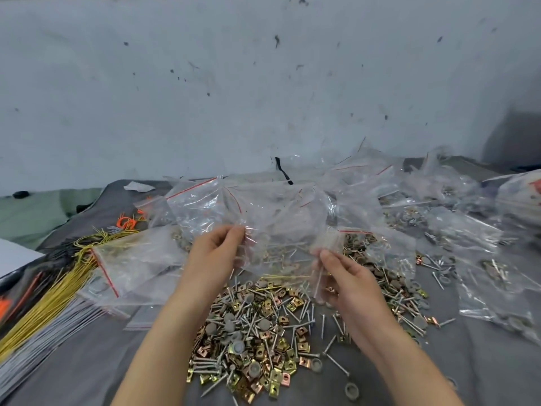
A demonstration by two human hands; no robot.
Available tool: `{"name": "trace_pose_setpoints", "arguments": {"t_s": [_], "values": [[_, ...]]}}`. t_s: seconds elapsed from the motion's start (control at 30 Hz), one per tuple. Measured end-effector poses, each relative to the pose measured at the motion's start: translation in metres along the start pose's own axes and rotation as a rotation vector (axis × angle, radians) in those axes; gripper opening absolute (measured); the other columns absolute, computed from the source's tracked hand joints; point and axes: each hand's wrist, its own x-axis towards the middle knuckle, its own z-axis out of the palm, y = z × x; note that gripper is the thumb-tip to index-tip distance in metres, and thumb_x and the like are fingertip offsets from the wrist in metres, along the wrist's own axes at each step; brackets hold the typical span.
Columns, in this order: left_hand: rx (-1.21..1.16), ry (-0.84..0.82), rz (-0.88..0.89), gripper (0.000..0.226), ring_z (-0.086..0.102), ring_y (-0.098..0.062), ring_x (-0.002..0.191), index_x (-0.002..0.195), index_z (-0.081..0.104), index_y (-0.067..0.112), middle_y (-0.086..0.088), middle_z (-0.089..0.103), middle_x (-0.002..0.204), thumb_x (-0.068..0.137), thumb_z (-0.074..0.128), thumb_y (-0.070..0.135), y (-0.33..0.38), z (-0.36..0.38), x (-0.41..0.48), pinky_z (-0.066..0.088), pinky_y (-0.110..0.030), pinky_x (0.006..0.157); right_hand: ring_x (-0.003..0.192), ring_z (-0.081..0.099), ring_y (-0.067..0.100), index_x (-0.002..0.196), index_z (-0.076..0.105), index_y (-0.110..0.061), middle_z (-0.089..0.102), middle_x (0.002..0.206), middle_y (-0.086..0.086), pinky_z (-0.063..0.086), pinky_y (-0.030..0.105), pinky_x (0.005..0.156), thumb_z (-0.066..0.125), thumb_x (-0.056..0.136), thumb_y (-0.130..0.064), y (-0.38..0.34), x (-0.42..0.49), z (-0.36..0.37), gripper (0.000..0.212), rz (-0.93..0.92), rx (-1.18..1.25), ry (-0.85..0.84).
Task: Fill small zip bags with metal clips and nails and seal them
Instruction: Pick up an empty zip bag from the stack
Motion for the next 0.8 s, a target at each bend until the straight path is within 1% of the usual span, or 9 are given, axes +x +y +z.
{"name": "trace_pose_setpoints", "arguments": {"t_s": [0.1, 0.2, 0.23, 0.3, 0.4, 0.5, 0.63, 0.7, 0.8], "values": [[0.034, 0.077, -0.003, 0.022, 0.065, -0.014, 0.072, 0.086, 0.072, 0.018, -0.001, 0.073, 0.081, 0.098, 0.056, 0.026, -0.003, 0.003, -0.001, 0.051, -0.030, 0.071, 0.068, 0.065, 0.015, 0.095, 0.080, -0.017, 0.074, 0.084, 0.004, 0.054, 0.030, 0.059, 0.069, 0.077, -0.037, 0.000, 0.001, -0.001, 0.029, -0.023, -0.025, 0.014], [0.216, 0.239, 0.129, 0.010, 0.060, 0.006, 0.072, 0.103, 0.061, 0.028, 0.013, 0.066, 0.090, 0.098, 0.053, 0.024, -0.001, 0.011, -0.018, 0.044, -0.009, 0.058, 0.063, 0.065, 0.017, 0.090, 0.077, -0.014, 0.071, 0.075, 0.006, 0.055, 0.036, 0.065, 0.072, 0.078, -0.038, -0.001, -0.003, -0.004, 0.028, -0.064, -0.014, 0.061], [0.213, 0.219, 0.160, 0.011, 0.059, 0.009, 0.070, 0.103, 0.059, 0.032, 0.015, 0.064, 0.086, 0.098, 0.053, 0.025, 0.000, 0.017, -0.027, 0.044, -0.009, 0.054, 0.062, 0.063, 0.021, 0.088, 0.076, -0.014, 0.068, 0.070, 0.009, 0.053, 0.040, 0.067, 0.072, 0.081, -0.039, -0.002, -0.005, -0.005, 0.026, -0.104, -0.030, 0.072], [0.161, 0.077, 0.185, 0.010, 0.061, 0.009, 0.074, 0.101, 0.058, 0.037, 0.019, 0.066, 0.085, 0.097, 0.054, 0.028, -0.002, 0.032, -0.047, 0.047, -0.009, 0.057, 0.060, 0.062, 0.025, 0.084, 0.074, -0.020, 0.065, 0.063, 0.010, 0.054, 0.043, 0.066, 0.072, 0.082, -0.042, -0.005, -0.010, -0.006, 0.023, -0.213, -0.097, 0.099], [0.071, -0.100, 0.175, 0.011, 0.064, 0.005, 0.087, 0.107, 0.060, 0.035, 0.027, 0.067, 0.096, 0.098, 0.054, 0.033, -0.006, 0.055, -0.066, 0.050, -0.011, 0.072, 0.054, 0.062, 0.008, 0.077, 0.069, -0.030, 0.068, 0.062, 0.000, 0.050, 0.018, 0.053, 0.074, 0.074, -0.051, -0.006, -0.017, -0.001, 0.022, -0.377, -0.239, 0.159], [-0.128, -0.243, 0.105, 0.016, 0.068, 0.001, 0.094, 0.113, 0.061, 0.025, 0.017, 0.072, 0.101, 0.099, 0.055, 0.027, -0.005, 0.070, -0.070, 0.051, -0.014, 0.077, 0.057, 0.063, 0.006, 0.075, 0.068, -0.032, 0.070, 0.067, -0.003, 0.049, 0.015, 0.053, 0.072, 0.075, -0.057, 0.000, -0.022, 0.007, 0.026, -0.430, -0.329, 0.104], [-0.162, -0.256, 0.151, 0.013, 0.070, -0.004, 0.092, 0.110, 0.064, 0.018, 0.000, 0.074, 0.097, 0.097, 0.059, 0.019, -0.008, 0.076, -0.066, 0.050, -0.011, 0.076, 0.082, 0.073, 0.007, 0.093, 0.075, -0.034, 0.076, 0.091, -0.008, 0.055, 0.018, 0.067, 0.074, 0.086, -0.037, 0.008, -0.022, 0.010, 0.008, -0.415, -0.410, -0.077], [-0.190, -0.246, 0.148, 0.015, 0.070, -0.001, 0.089, 0.111, 0.064, 0.018, 0.004, 0.075, 0.095, 0.097, 0.058, 0.017, -0.011, 0.073, -0.062, 0.050, -0.010, 0.073, 0.090, 0.073, 0.011, 0.102, 0.075, -0.036, 0.077, 0.096, -0.007, 0.058, 0.025, 0.077, 0.069, 0.090, -0.040, 0.007, -0.020, 0.009, 0.014, -0.398, -0.432, -0.121], [-0.201, -0.272, 0.134, 0.017, 0.068, 0.001, 0.081, 0.108, 0.066, 0.020, 0.010, 0.075, 0.089, 0.094, 0.057, 0.026, -0.016, 0.067, -0.054, 0.050, -0.012, 0.067, 0.097, 0.071, 0.031, 0.111, 0.075, -0.033, 0.076, 0.101, 0.004, 0.059, 0.050, 0.088, 0.065, 0.096, -0.033, 0.008, -0.017, 0.008, 0.017, -0.309, -0.349, -0.174]]}}
